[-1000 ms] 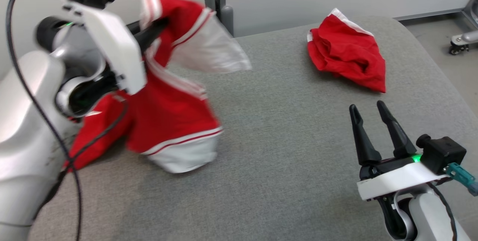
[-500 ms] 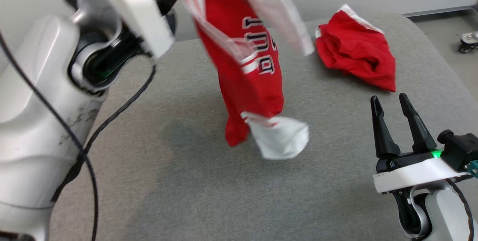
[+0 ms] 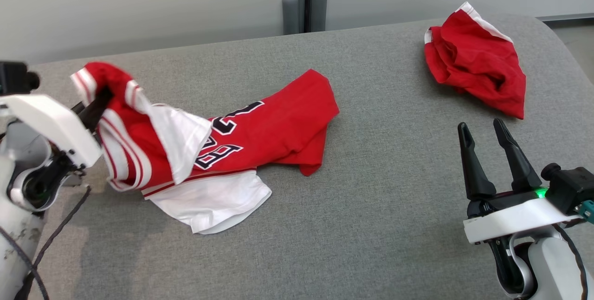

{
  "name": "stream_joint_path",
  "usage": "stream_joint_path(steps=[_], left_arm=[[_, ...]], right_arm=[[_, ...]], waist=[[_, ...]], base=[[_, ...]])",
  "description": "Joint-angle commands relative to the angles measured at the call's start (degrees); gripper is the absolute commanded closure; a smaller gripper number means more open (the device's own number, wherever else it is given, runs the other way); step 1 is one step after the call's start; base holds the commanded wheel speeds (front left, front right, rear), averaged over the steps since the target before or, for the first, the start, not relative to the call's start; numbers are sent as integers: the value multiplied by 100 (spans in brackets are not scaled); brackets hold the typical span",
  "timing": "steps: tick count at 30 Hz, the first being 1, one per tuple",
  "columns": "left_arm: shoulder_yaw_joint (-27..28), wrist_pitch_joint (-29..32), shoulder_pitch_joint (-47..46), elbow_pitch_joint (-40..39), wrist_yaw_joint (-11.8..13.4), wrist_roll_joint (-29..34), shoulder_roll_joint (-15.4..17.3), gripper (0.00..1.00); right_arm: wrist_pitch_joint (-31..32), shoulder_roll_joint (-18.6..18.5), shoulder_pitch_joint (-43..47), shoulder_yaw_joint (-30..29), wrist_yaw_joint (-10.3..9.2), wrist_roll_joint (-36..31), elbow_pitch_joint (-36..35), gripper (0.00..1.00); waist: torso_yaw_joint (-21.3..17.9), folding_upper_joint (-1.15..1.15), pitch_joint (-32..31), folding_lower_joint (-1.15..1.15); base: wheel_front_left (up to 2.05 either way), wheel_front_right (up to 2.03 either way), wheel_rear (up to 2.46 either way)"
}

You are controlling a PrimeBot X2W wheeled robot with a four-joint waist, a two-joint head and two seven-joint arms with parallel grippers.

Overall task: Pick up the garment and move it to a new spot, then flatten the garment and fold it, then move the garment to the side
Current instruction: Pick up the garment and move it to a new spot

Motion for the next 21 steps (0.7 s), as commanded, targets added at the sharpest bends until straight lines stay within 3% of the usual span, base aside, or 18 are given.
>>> stream_joint_path(steps=[1, 13, 14, 15, 21], left_arm=[[60, -70, 59, 105, -22, -78, 29, 100], [58, -889, -94, 1414, -127, 14, 4, 100], [61, -956, -113, 1471, -123, -5, -2, 75], [54, -1002, -121, 1525, -127, -26, -21, 0], [-159, -1094, -210, 1369, -130, -133, 125, 0]], right_arm=[[-37, -58, -13, 8, 2, 9, 1, 0], [-37, -63, -77, 149, 2, 45, 108, 0], [-37, -67, -73, 157, 2, 55, 115, 0], [-37, -72, -66, 165, 2, 62, 124, 0], [-37, -77, -1, 186, 2, 49, 146, 0]], waist=[[4, 0, 14, 0], [-29, 0, 34, 0], [-29, 0, 31, 0], [-28, 0, 25, 0], [25, 0, -8, 0]], base=[[0, 0, 0], [0, 0, 0], [0, 0, 0], [0, 0, 0], [0, 0, 0]])
